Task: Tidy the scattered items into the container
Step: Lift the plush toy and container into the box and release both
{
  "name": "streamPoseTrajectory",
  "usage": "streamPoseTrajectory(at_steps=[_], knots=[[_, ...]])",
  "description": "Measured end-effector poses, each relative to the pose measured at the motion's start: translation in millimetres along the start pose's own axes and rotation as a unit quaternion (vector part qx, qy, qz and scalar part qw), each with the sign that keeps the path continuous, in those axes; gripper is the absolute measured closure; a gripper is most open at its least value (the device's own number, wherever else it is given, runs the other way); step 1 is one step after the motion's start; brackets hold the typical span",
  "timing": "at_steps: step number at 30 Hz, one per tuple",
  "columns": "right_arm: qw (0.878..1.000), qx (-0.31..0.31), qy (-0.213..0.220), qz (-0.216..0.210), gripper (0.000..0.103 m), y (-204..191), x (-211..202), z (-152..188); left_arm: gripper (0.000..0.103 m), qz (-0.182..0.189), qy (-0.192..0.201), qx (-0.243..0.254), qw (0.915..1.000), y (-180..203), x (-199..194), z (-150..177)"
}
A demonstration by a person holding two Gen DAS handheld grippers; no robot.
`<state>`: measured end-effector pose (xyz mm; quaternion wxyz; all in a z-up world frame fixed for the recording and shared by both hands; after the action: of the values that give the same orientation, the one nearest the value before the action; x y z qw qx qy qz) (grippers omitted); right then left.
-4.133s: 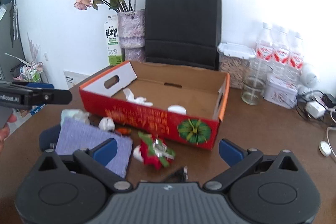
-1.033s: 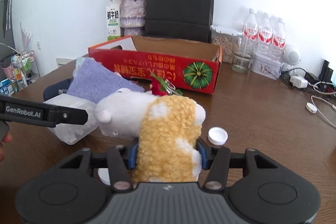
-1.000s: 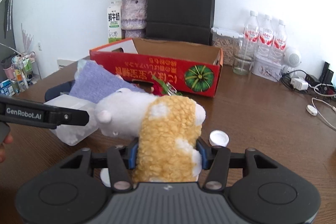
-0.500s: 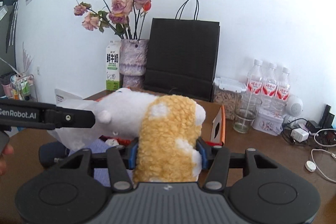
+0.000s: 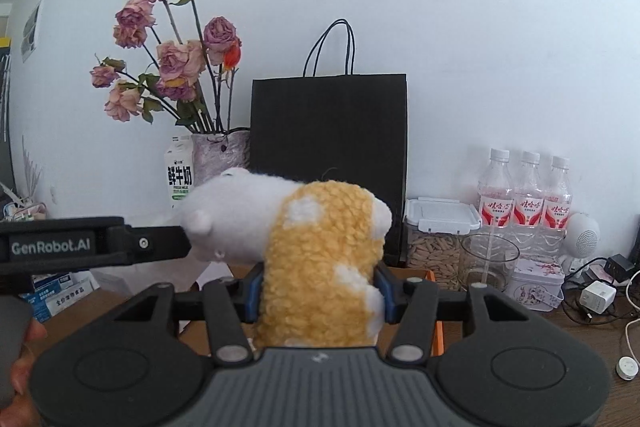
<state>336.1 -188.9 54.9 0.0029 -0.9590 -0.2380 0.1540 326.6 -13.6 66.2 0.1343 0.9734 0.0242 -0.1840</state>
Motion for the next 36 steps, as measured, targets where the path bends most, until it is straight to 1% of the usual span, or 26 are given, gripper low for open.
streamPoseTrajectory(at_steps=[4,7,9,11,15,17,18,21,23,24,25,26,27,28,29,31,33,36], knots=[[1.0,0.011,-0.008,0.002,0.051,5.4,27.0,3.7,0.019,-0.023,-0.005,0.012,0.9997,4.1,23.8,2.4],[1.0,0.016,-0.025,0.004,0.051,9.3,45.7,8.9,0.019,-0.036,-0.016,0.024,0.9989,7.1,41.1,7.1],[0.999,0.017,-0.04,0.005,0.051,12.0,54.8,16.1,0.019,-0.042,-0.033,0.033,0.9981,6.5,52.2,14.0],[0.998,0.018,-0.058,0.007,0.051,14.9,63.0,24.3,0.019,-0.046,-0.058,0.032,0.9968,3.8,63.9,22.2],[0.995,0.018,-0.094,0.009,0.051,17.0,79.4,42.1,0.019,-0.058,-0.103,0.033,0.9924,-3.3,84.4,39.7],[0.994,0.016,-0.109,0.01,0.051,17.2,85.8,49.5,0.019,-0.058,-0.126,0.031,0.9898,-7.5,92.3,46.2],[0.993,0.016,-0.114,0.011,0.051,17.7,88.2,52.5,0.019,-0.06,-0.133,0.031,0.9888,-9.0,94.9,48.0],[0.992,0.024,-0.126,0.006,0.049,19.0,91.3,57.4,0.019,-0.068,-0.138,0.035,0.9875,-10.4,97.0,51.6],[0.991,0.025,-0.13,0.008,0.035,19.4,91.2,59.1,0.019,-0.071,-0.138,0.038,0.9872,-9.1,96.6,51.3],[0.991,0.026,-0.129,0.008,0.017,19.6,90.5,58.9,0.016,-0.073,-0.134,0.041,0.9875,-8.2,95.6,50.3],[0.991,0.027,-0.127,0.007,0.006,20.1,89.5,58.4,0.007,-0.074,-0.13,0.043,0.9878,-7.6,94.0,49.5],[0.992,0.027,-0.126,0.006,0.004,20.2,88.4,57.5,0.001,-0.072,-0.124,0.041,0.9887,-6.7,91.8,47.2],[0.992,0.028,-0.124,0.003,0.004,19.9,85.7,54.6,0.0,-0.066,-0.116,0.042,0.9901,-5.9,88.8,45.1],[0.992,0.03,-0.123,-0.001,0.001,20.0,83.9,53.4,0.0,-0.063,-0.112,0.047,0.9906,-5.0,86.6,43.0],[0.992,0.032,-0.122,-0.005,0.0,20.7,81.9,52.0,0.0,-0.065,-0.11,0.054,0.9904,-3.5,84.2,40.8],[0.992,0.041,-0.121,-0.009,0.0,23.3,78.4,48.9,0.0,-0.07,-0.101,0.068,0.9901,-1.3,78.8,37.6],[0.992,0.045,-0.119,-0.003,0.0,26.2,75.1,46.9,0.0,-0.076,-0.089,0.077,0.9902,-0.2,72.7,34.9],[0.992,0.048,-0.114,0.002,0.0,30.1,70.4,44.4,0.0,-0.078,-0.073,0.074,0.9914,-0.6,64.9,30.0]])
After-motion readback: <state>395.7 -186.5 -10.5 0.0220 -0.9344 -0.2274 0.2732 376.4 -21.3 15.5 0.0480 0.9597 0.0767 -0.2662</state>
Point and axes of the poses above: each gripper's, at about its wrist camera, not at the fingertips, and x roughly the way its jaws point, y to its right, z to its underside, the point moved 3 cm from there along x, roughly the way its jaws point, and after that the axes turned 9 degrees about -z, right-handed, at the moved point
